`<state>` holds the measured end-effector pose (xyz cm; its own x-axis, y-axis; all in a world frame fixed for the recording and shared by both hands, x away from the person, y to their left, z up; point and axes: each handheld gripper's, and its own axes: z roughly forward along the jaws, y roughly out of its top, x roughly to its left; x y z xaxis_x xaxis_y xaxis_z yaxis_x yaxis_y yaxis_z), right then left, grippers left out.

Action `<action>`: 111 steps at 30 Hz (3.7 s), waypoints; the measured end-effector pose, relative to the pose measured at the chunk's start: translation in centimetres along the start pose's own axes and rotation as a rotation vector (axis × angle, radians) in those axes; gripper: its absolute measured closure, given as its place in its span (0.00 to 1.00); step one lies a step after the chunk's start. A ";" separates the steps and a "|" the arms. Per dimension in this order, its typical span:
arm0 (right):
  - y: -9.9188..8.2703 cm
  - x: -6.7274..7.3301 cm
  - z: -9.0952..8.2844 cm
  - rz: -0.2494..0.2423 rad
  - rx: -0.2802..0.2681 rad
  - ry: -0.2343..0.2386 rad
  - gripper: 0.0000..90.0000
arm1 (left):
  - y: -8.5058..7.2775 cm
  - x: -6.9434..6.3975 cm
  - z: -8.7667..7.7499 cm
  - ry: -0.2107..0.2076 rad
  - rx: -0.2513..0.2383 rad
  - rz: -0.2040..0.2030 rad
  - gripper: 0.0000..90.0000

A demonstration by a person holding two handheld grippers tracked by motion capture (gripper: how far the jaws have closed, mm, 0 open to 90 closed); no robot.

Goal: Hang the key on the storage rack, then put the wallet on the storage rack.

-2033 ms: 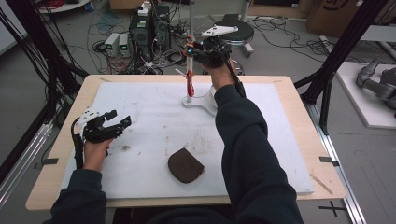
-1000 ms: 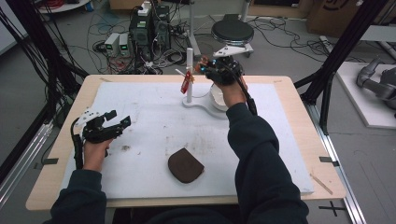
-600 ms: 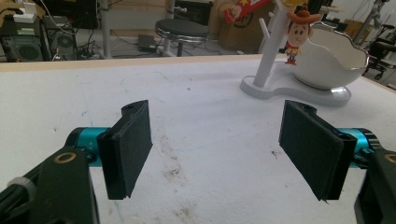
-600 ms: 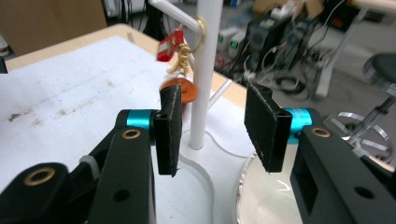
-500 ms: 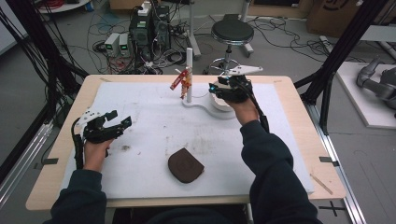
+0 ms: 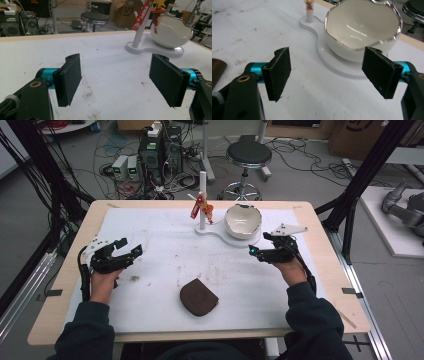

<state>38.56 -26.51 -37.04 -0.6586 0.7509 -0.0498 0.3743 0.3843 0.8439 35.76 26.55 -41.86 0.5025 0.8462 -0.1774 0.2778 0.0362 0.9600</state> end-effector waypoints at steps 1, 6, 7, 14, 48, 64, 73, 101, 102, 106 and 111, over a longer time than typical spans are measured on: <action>-0.6 -0.1 -0.1 0.005 0.006 -0.007 0.24 | 0.1 -0.1 0.0 -0.003 -0.003 -0.001 0.28; -3.2 -1.4 0.3 0.063 0.047 -0.034 0.24 | 0.9 -0.7 -0.2 -0.024 -0.035 0.006 0.25; -3.3 -1.5 0.1 0.073 0.037 -0.039 0.24 | 0.9 -0.8 -0.2 -0.026 -0.037 0.010 0.24; -3.7 -1.6 -0.4 0.077 0.016 -0.051 0.24 | 0.9 -1.5 0.0 -0.043 -0.025 0.027 0.23; -2.4 1.3 1.5 0.061 0.027 0.135 0.24 | -1.2 -5.0 3.6 -0.320 0.194 0.042 0.27; -2.5 1.4 2.0 0.071 0.042 0.147 0.24 | -2.4 -10.4 6.2 -0.582 0.399 0.090 0.29; -2.5 1.4 2.0 0.069 0.049 0.158 0.27 | -3.4 -10.6 7.6 -0.634 0.529 0.028 0.55; -2.4 1.6 2.2 0.067 0.051 0.165 0.28 | -2.7 -10.3 7.7 -0.585 0.439 -0.059 0.99; -2.4 1.6 2.3 0.072 0.051 0.171 0.28 | -2.2 -10.0 7.7 -0.573 0.403 -0.074 0.99; -2.1 1.9 2.5 0.070 0.041 0.191 0.28 | -1.0 -9.4 7.4 -0.529 0.326 -0.072 0.99; -1.6 2.6 3.6 0.066 0.039 0.251 0.28 | 0.3 -9.3 7.7 -0.509 0.279 -0.026 0.99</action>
<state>38.60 -23.23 -40.44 -0.7714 0.6201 0.1431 0.4438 0.3631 0.8193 37.45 14.63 -41.54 0.8038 0.4825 -0.3480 0.4659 -0.1468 0.8725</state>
